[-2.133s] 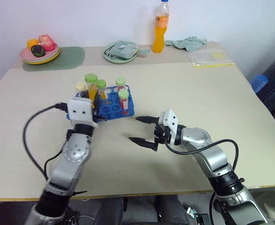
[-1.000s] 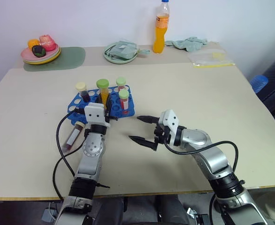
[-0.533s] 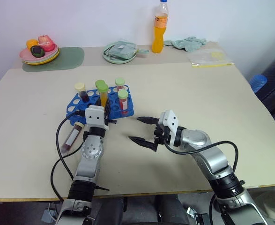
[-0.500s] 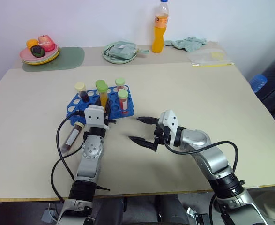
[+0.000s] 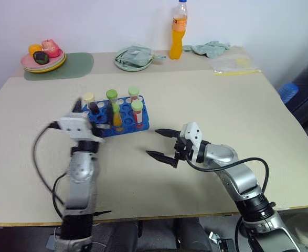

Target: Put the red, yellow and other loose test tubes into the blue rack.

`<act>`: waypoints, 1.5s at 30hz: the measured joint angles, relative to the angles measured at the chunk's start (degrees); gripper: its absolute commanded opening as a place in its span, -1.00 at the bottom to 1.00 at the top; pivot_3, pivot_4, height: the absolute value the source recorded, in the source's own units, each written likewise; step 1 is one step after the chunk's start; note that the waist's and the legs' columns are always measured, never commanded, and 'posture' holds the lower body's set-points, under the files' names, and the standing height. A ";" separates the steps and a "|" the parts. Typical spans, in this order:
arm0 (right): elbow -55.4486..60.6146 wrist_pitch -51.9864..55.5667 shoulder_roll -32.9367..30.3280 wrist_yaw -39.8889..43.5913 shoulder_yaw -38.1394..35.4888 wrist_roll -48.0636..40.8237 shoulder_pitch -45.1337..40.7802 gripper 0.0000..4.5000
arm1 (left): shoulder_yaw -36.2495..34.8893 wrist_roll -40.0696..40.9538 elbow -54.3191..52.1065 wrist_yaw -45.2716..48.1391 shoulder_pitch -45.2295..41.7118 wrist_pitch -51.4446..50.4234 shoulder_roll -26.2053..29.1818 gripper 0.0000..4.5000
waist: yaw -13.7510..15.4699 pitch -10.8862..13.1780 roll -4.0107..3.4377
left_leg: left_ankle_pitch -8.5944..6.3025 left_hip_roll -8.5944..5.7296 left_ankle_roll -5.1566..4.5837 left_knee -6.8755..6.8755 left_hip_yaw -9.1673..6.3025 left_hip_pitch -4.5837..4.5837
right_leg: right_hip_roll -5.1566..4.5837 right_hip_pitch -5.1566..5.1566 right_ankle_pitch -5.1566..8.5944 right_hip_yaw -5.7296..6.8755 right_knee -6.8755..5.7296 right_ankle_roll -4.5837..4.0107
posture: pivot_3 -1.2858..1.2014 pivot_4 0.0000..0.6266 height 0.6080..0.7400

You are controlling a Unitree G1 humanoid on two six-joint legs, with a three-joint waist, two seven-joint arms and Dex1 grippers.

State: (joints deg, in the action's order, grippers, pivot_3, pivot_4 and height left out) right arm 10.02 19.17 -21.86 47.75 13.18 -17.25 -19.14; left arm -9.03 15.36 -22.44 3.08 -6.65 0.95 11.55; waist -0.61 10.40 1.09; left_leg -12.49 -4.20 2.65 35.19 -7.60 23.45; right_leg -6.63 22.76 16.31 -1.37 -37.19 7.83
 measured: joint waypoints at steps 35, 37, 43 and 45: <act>-0.52 -1.02 2.79 -1.36 0.58 0.28 0.81 0.89 | 10.42 39.87 15.01 9.29 -23.19 -92.99 48.26 -0.62 | -1.50 0.08 -0.03 | 0.08 0.04 0.16 -0.18 -0.14 -0.03 | 0.09 0.15 0.04 -0.03 -0.10 -0.06 | 0.03 -0.52 1.00; -0.50 -1.01 2.70 -1.31 0.58 0.28 0.78 0.89 | 10.34 39.26 12.80 10.79 -21.84 -92.93 49.53 -0.62 | -1.59 0.08 -0.04 | 0.08 0.05 0.16 -0.19 -0.13 -0.03 | 0.09 0.16 0.04 -0.04 -0.10 -0.06 | 0.03 -0.52 1.00; 0.03 -1.05 1.28 -0.68 -0.03 0.25 1.09 0.89 | -5.67 29.93 -6.54 24.55 3.05 -65.16 50.87 -0.62 | -1.68 0.09 -0.06 | 0.16 0.21 0.28 -0.37 0.11 0.07 | -0.09 0.44 0.05 -0.22 -0.06 -0.12 | 0.03 -0.52 1.00; 0.15 -1.01 1.15 -0.58 -0.02 0.20 1.22 0.89 | -12.33 26.47 -10.25 26.96 8.59 -55.41 46.34 -0.62 | -1.39 0.08 -0.08 | 0.09 0.19 0.17 -0.37 0.11 0.07 | -0.11 0.36 0.05 -0.18 0.01 -0.12 | 0.03 -0.52 1.00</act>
State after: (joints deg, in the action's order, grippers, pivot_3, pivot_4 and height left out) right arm 10.16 18.15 -20.71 47.17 13.16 -17.05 -17.91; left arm -21.36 41.82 -32.69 30.04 1.93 -54.46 57.89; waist -2.00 10.48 1.00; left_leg -12.40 -4.01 2.82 34.82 -7.49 23.52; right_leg -6.74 23.12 16.36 -1.55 -37.17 7.71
